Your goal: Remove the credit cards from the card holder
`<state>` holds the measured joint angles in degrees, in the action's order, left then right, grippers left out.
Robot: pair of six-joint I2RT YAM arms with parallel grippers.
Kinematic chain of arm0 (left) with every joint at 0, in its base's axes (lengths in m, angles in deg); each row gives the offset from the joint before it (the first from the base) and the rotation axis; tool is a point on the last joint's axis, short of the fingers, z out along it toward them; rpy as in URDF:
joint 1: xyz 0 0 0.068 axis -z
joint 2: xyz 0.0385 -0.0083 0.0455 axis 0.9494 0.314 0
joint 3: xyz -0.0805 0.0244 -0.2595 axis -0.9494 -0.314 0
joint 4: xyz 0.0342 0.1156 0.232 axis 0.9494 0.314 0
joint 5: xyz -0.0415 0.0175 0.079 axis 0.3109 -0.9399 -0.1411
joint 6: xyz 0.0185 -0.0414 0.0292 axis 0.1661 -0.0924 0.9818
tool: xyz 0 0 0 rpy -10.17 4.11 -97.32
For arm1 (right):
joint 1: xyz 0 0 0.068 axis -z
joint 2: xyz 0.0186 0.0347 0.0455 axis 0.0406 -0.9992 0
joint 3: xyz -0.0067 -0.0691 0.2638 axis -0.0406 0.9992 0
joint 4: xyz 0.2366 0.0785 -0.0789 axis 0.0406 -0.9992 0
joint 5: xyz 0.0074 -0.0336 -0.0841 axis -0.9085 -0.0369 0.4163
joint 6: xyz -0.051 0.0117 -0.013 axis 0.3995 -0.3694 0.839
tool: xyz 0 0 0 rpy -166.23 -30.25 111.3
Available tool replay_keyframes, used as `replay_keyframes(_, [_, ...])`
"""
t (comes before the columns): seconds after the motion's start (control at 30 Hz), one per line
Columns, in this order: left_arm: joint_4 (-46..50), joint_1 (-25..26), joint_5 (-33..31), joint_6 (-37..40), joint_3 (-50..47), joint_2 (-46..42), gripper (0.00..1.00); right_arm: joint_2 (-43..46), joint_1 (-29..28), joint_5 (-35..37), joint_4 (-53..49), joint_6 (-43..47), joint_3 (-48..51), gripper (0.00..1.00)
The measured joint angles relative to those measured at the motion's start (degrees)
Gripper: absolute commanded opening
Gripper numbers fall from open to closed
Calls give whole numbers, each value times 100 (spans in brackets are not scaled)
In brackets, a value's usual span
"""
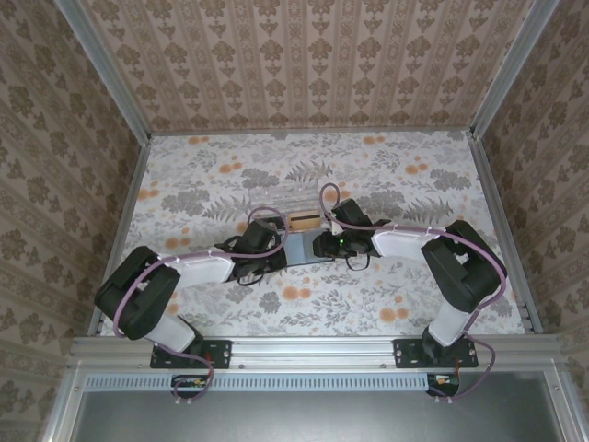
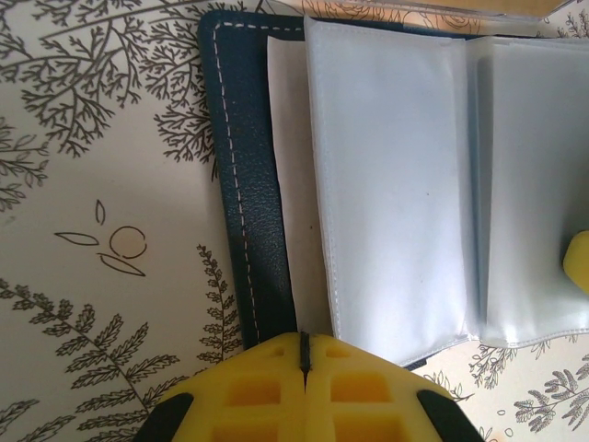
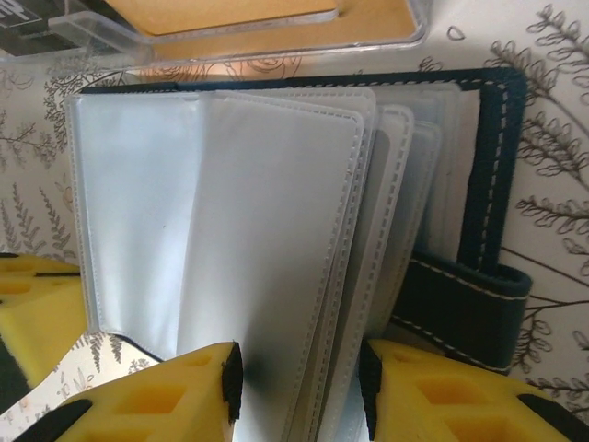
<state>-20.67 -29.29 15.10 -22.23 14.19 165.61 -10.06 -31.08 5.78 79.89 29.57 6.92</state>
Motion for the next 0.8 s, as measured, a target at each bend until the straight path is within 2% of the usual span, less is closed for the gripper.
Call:
replay_keyframes(0.47, [-17, 31, 4, 0, 0, 0, 0, 214, -66, -192, -48, -57, -11, 43])
replay_keyframes(0.8, [-26, 31, 4, 0, 0, 0, 0, 579, -181, 892, -730, 94, -238, 44])
